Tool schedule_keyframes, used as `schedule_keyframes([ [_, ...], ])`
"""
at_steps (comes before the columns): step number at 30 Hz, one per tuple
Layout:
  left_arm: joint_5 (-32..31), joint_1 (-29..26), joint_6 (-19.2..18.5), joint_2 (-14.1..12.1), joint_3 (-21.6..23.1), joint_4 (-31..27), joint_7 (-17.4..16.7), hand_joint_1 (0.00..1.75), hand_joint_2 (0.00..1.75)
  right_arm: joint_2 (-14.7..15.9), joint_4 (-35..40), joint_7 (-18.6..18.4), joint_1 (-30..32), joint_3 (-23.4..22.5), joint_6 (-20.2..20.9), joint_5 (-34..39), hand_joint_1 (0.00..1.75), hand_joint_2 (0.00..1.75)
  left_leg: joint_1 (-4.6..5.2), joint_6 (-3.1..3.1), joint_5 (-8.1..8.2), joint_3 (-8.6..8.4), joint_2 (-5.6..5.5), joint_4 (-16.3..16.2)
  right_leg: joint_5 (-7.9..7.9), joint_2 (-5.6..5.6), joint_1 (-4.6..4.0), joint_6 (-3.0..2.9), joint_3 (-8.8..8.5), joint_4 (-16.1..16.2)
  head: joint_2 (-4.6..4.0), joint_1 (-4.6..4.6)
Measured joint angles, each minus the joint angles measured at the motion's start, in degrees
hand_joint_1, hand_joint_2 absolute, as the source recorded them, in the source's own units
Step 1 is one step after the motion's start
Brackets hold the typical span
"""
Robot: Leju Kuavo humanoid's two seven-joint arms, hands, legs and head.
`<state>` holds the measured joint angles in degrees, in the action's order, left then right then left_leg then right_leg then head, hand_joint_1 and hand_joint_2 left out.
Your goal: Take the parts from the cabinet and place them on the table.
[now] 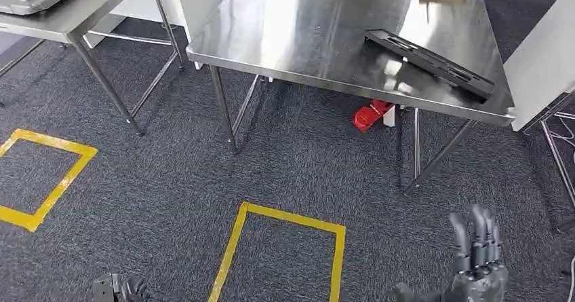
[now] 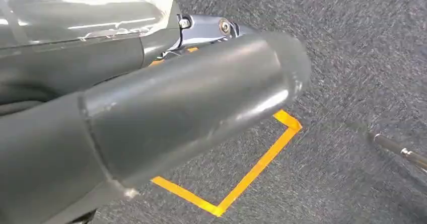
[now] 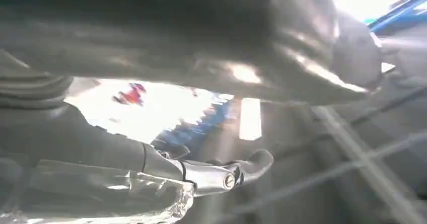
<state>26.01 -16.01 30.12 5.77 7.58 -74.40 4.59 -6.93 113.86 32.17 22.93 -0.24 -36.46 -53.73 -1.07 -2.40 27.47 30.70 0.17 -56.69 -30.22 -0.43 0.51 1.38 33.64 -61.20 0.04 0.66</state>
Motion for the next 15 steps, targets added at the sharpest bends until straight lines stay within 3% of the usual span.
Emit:
schedule_keyframes([
  [2, 0.66, -0.15, 0.13, -0.09, 0.33, 0.00, -0.11, 0.00, 0.00, 0.35, -2.94, -5.28, 0.13, -0.35, 0.02, 9.20, 0.00, 0.00, 0.25, -0.52, -0.82, 1.24, 0.17, 0.00, -4.70, 0.04, 0.11, -0.29, 3.16, -9.17, 0.00, -0.09],
  [3, 1.14, -0.15, 0.20, -0.22, 0.64, 0.04, -0.15, 0.00, 0.00, 0.50, -6.21, -8.71, -0.41, -1.08, 0.04, 16.49, 0.00, 0.00, 0.30, -0.54, -1.32, 1.81, 0.23, -0.01, -5.73, 0.08, 0.08, -0.01, 3.82, -12.37, 0.00, 0.04],
  [4, 1.38, -0.14, 0.24, -0.35, 0.92, 0.11, -0.17, 0.00, 0.00, 0.90, -10.04, -10.90, -0.64, -2.22, 0.07, 23.48, 0.00, 0.00, 0.38, -0.55, -1.80, 2.38, 0.20, -0.03, -5.42, 0.09, 0.08, 0.44, 3.28, -13.07, 0.00, 0.06],
  [5, 1.71, -0.15, 0.24, -0.44, 1.09, 0.15, -0.20, 0.00, 0.00, 1.16, -12.43, -10.86, -0.47, -3.20, 0.11, 27.52, 0.00, 0.00, 0.56, -0.55, -2.24, 2.90, 0.11, -0.05, -4.10, 0.11, 0.09, 0.92, 1.65, -11.31, 0.00, 0.26],
  [6, 1.99, -0.19, 0.24, -0.50, 1.18, 0.24, -0.18, 0.00, 0.00, 1.51, -15.06, -10.73, -0.87, -3.82, 0.41, 30.17, 0.00, 0.00, 0.65, -0.43, -2.65, 3.35, 0.06, -0.05, -2.16, 0.14, 0.11, 1.33, -0.92, -7.52, 0.00, 0.17],
  [7, 2.53, -0.10, 0.24, -0.70, 1.35, 0.39, -0.17, 0.00, 0.00, 1.68, -19.06, -11.23, -2.51, -4.79, 1.18, 33.44, 0.00, 0.00, 0.65, -0.22, -3.13, 3.72, 0.14, -0.05, -0.17, 0.14, -0.04, 1.55, -4.64, -1.68, 0.00, 0.22],
  [8, 3.15, 0.17, 0.24, -0.87, 1.73, 0.50, -0.09, 0.00, 0.00, 1.71, -25.23, -11.38, -4.72, -6.61, 2.33, 37.38, 0.00, 0.00, 0.61, -0.04, -3.64, 3.98, 0.29, -0.05, 0.10, 0.18, -0.17, 1.12, -8.19, 4.01, 0.00, 0.26],
  [9, 3.84, 0.48, 0.35, -0.98, 2.29, 0.63, 0.09, 0.00, 0.00, 2.01, -32.21, -10.74, -7.36, -9.03, 3.25, 40.11, 0.00, 0.00, 0.78, 0.35, -4.12, 4.26, 0.31, -0.10, -0.95, 0.21, -0.62, 0.47, -9.81, 7.66, 0.00, 0.15],
  [10, 4.62, 0.87, 0.57, -1.18, 2.82, 0.85, 0.29, 0.00, 0.00, 2.52, -40.25, -9.37, -10.12, -11.90, 3.89, 42.43, 0.00, 0.00, 0.76, 0.69, -4.65, 4.31, 0.38, 0.17, -0.75, 0.16, -1.11, 0.29, -9.25, 7.55, 0.00, 0.13],
  [12, 6.33, 1.43, 1.44, -1.60, 4.17, 1.38, 0.85, 0.00, 0.00, 4.08, -57.22, -7.03, -14.62, -17.73, 4.46, 44.41, 0.00, 0.00, 0.66, 1.11, -5.47, 4.39, 0.29, 0.28, -0.28, -0.03, -1.25, -0.41, -8.76, 7.56, 0.00, 0.19],
  [13, 7.17, 1.50, 1.97, -2.03, 4.79, 1.60, 1.16, 0.00, 0.00, 4.57, -64.34, -8.48, -16.36, -19.96, 4.68, 44.68, 0.00, 0.00, 0.83, 1.57, -6.03, 4.57, 0.19, 0.44, 0.55, -0.11, -0.76, -1.02, -8.43, 7.86, 0.00, 0.24],
  [14, 7.97, 1.62, 2.56, -2.49, 5.29, 1.83, 1.48, 0.00, 0.00, 4.79, -69.21, -10.50, -17.66, -21.65, 4.68, 44.50, 0.00, 0.00, 0.52, 1.71, -4.51, 5.24, -0.01, -0.48, 1.10, -0.53, 0.18, -1.39, -8.30, 7.94, 0.00, 0.30],
  [15, 8.99, 1.74, 3.09, -2.80, 5.82, 1.97, 1.86, 0.00, 0.00, 4.83, -74.73, -14.04, -18.72, -22.69, 4.68, 43.76, 0.00, 0.00, 0.51, 1.96, -0.64, 6.05, -0.06, -3.24, 1.61, -0.52, 0.04, -2.03, -7.54, 7.94, 0.00, 0.06],
])
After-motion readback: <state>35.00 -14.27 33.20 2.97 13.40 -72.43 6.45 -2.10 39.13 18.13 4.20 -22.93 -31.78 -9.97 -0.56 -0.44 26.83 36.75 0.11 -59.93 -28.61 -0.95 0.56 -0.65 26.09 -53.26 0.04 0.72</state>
